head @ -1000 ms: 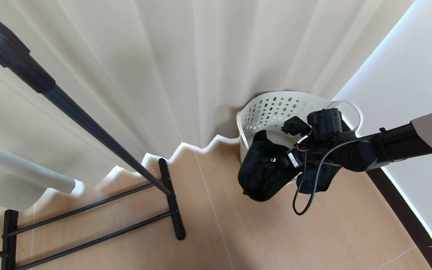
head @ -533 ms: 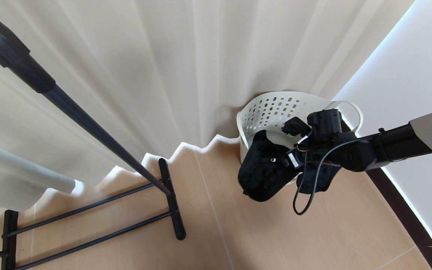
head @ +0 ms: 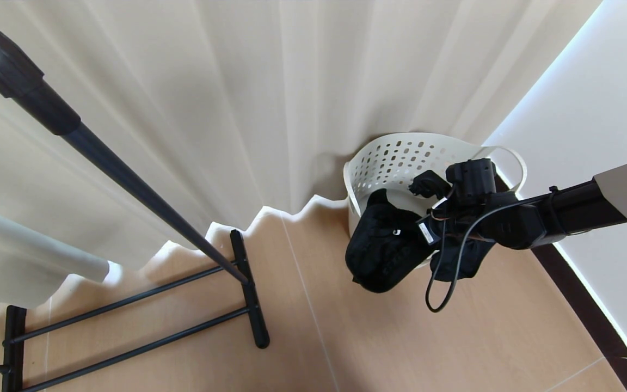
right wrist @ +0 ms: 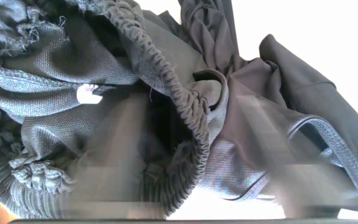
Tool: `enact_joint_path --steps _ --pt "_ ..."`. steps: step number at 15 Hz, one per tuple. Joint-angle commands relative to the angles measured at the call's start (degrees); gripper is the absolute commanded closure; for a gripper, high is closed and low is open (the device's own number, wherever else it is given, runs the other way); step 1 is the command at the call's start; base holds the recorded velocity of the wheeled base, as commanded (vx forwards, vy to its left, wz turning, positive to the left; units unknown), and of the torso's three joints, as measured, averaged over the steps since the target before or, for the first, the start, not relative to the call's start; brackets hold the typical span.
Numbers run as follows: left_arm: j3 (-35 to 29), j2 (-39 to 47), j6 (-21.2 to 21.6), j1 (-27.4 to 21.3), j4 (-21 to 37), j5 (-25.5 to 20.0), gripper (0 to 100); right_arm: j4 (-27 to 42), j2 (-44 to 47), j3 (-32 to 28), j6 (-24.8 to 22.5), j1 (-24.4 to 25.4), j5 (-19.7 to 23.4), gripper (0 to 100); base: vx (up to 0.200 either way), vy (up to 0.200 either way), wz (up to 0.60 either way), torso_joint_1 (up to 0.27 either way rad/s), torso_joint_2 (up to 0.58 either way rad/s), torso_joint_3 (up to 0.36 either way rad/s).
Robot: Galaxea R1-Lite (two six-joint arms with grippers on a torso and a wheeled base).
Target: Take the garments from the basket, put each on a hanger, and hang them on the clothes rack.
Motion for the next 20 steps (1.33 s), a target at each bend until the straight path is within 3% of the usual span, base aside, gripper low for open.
enact_joint_path --steps 1,8,14,20 --pt "0.0 0.02 -0.04 0.01 -0.02 0.01 0 0.1 -0.12 -0.01 -0.05 0.05 0.01 100 0.0 0.0 0.0 0.0 0.0 0.0" --pt "0.0 0.02 -0.04 0.01 -0.02 0.01 0 0.1 -0.47 0.43 0.04 0.22 0.01 100 0.0 0.0 0.0 0.0 0.0 0.0" --pt "0.0 0.02 -0.04 0.01 -0.02 0.01 0 -0.17 -4.25 4.39 0.12 2.16 -0.08 100 0.0 0.0 0.0 0.0 0.0 0.0" --pt "0.0 0.02 -0.04 0.01 -0.1 0.01 0 -6.06 -8.56 9.66 0.04 4.88 -1.66 100 0.0 0.0 0.0 0.0 0.0 0.0"
